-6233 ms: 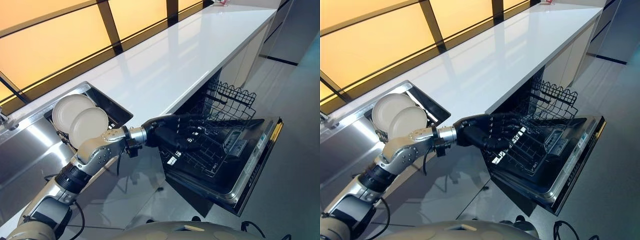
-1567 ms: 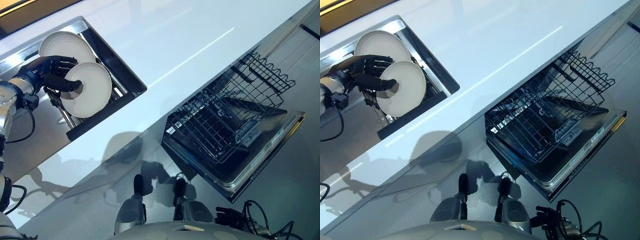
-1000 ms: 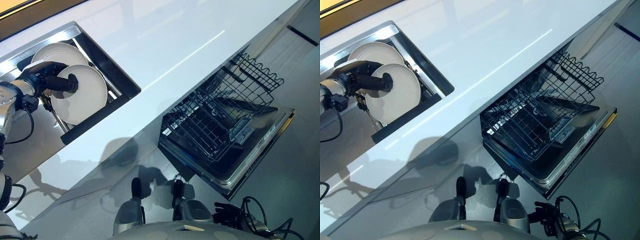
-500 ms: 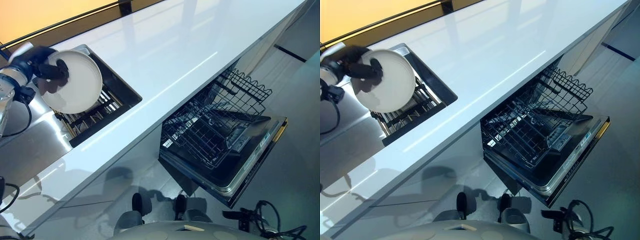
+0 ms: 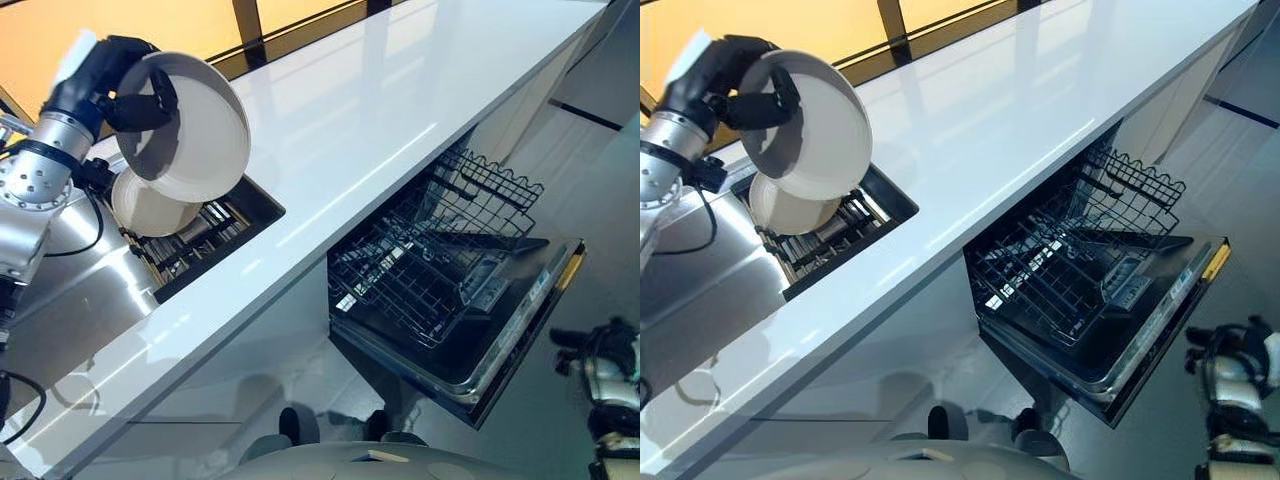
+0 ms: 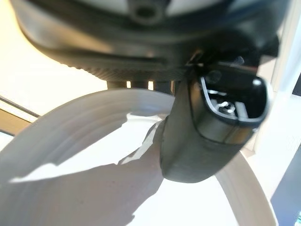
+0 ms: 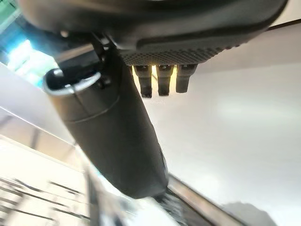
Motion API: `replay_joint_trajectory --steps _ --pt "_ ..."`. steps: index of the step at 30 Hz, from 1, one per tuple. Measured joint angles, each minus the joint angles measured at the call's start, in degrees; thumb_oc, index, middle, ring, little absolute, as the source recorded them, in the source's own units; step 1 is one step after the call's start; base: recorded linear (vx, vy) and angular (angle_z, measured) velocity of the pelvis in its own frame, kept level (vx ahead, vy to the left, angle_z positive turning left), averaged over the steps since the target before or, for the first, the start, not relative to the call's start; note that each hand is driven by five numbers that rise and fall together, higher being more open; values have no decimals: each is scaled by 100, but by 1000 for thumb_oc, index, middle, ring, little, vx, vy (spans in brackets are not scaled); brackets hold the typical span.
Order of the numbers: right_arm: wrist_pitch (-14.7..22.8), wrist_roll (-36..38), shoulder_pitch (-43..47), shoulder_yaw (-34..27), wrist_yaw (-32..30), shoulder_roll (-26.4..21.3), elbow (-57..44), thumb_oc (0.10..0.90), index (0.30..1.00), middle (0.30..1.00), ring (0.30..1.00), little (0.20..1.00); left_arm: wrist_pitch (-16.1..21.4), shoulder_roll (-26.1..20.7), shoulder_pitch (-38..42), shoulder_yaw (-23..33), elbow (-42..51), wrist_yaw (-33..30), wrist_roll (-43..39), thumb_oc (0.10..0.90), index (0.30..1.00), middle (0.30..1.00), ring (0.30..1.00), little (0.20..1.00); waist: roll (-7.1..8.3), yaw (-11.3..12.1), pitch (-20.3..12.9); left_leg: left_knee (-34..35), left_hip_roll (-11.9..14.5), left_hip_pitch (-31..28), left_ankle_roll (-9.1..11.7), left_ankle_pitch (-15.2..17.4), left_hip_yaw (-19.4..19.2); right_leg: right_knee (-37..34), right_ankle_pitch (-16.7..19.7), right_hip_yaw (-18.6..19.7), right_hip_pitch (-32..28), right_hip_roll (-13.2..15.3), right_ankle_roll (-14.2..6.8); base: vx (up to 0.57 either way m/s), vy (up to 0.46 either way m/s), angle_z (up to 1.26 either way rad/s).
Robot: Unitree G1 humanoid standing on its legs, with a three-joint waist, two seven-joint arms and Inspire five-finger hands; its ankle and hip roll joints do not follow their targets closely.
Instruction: Pick up plates and place into dishwasher.
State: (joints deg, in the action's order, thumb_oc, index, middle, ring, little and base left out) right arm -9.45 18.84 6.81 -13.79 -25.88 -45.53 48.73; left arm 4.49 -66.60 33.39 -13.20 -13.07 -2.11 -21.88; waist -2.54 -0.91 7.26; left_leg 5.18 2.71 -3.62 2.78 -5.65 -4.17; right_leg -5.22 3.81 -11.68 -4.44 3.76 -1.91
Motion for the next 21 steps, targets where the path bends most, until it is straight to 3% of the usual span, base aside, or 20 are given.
replay_joint_trajectory --steps 2,4,7,8,16,21 --pt "134 22 -192 -194 -291 -318 -617 800 900 900 900 900 4 174 -318 298 82 -161 -73 100 300 300 300 200 7 -12 3 -2 7 -4 -4 3 -7 1 0 33 9 -13 1 -52 8 -5" --pt "136 19 -450 -357 -505 -271 -1969 800 900 900 900 900 -27 560 -773 760 178 -257 -71 100 300 300 300 200 3 -144 3 10 10 -16 -7 9 -13 0 0 56 10 -16 0 -48 23 -8" --pt "305 -265 -533 -314 -575 276 -3846 800 900 900 900 900 -70 1046 -1155 921 218 -260 -55 100 300 300 300 200 46 -297 24 20 31 -78 -1 22 -90 -2 1 190 11 -33 1 -26 34 -18" --pt "517 -411 -529 -130 -524 485 -4264 800 900 900 900 900 -72 1177 -1244 920 227 -208 -46 100 300 300 300 200 63 -365 35 21 26 -81 -8 26 -115 -2 3 217 17 -30 -3 -8 16 -16" --pt "1055 -395 -650 157 316 745 -4510 800 900 900 900 900 -56 1407 -1311 924 401 -70 -56 100 300 300 300 200 80 -373 45 9 0 -127 -33 70 -226 -2 20 318 24 -6 -27 1 -6 -6" --pt "1270 194 -606 520 1502 746 -4965 800 900 900 900 900 22 1803 -1312 923 783 -69 -59 100 300 300 300 200 86 -383 50 14 11 -144 -26 89 -272 -3 18 334 27 -12 -28 -1 -16 -3"
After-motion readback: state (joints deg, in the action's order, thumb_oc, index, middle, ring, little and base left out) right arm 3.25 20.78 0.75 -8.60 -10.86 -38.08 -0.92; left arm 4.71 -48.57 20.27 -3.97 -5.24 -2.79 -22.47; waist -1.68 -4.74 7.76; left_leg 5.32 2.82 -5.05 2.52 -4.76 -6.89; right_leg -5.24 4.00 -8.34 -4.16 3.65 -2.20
